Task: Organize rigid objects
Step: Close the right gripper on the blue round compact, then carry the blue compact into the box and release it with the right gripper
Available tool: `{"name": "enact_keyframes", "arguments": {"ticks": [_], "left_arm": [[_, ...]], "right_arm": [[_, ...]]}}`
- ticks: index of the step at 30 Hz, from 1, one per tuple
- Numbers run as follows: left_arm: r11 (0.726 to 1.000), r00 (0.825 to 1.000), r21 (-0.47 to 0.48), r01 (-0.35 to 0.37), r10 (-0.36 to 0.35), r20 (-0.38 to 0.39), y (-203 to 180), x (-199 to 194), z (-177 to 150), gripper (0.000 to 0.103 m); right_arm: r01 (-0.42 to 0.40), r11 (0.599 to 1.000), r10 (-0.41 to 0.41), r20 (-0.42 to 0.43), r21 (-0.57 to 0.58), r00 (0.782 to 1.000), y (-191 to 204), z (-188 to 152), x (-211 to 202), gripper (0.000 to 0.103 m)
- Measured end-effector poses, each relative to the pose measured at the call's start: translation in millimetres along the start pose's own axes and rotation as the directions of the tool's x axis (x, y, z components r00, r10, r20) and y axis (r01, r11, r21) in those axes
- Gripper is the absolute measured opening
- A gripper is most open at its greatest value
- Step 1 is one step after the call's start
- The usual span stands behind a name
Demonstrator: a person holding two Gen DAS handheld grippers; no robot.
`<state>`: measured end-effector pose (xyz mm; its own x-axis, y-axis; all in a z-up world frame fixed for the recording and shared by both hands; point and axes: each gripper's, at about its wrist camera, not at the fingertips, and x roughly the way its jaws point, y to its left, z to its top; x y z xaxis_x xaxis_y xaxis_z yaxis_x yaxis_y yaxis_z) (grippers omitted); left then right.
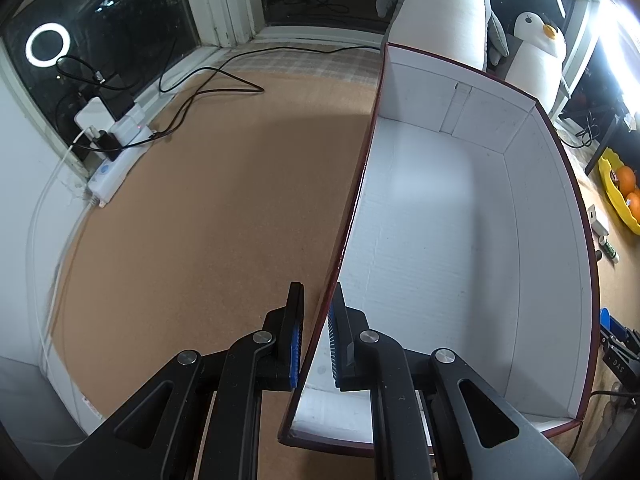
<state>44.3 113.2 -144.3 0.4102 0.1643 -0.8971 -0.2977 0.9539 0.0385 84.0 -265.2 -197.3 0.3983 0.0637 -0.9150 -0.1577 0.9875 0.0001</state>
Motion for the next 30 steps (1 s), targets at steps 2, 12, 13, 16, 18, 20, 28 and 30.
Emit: {"name": "enact_keyframes", "arguments": {"ticks": [2,12,13,16,18,20,28,30], "left_arm": [[1.000,1.000,0.001,-0.001,0.001,-0.001,0,0,0,0.010],[1.000,1.000,-0.002,0.008,-0.008,0.007,-1,-1,-1,0.010],[1.000,1.000,-0.003,0.010,-0.010,0.008,-1,-1,-1,0.010],[1.000,1.000,-0.005,0.020,-0.020,0.012,0,-1,-1,0.010],[0.999,0.999,-0.010,0.030,-0.030,0.016,2,-1,-2,0.010],[0.999,0.999,-0.016,0.043,-0.042,0.018,3,0,-2,0.010],[0.996,0.996,-0.018,0.084,-0.083,0.019,7,1,-4,0.010],[0.996,0.996,-0.015,0.093,-0.092,0.019,8,1,-4,0.010]], "right_arm": [[0.002,1.000,-0.002,0.000,0.002,1.000,0,0,-1,0.046],[0.019,1.000,-0.019,0.021,0.014,1.000,-3,-1,-12,0.046],[0.019,1.000,-0.019,0.026,0.016,0.999,-3,-1,-15,0.046],[0.019,1.000,-0.020,0.045,0.020,0.999,-2,2,-26,0.046],[0.010,1.000,-0.011,0.058,0.018,0.998,1,5,-34,0.046],[0.000,1.000,-0.001,0.076,0.009,0.997,7,9,-44,0.046],[-0.065,0.996,0.075,0.151,-0.066,0.986,53,30,-84,0.046],[-0.089,0.992,0.103,0.165,-0.089,0.981,69,35,-93,0.046]]}}
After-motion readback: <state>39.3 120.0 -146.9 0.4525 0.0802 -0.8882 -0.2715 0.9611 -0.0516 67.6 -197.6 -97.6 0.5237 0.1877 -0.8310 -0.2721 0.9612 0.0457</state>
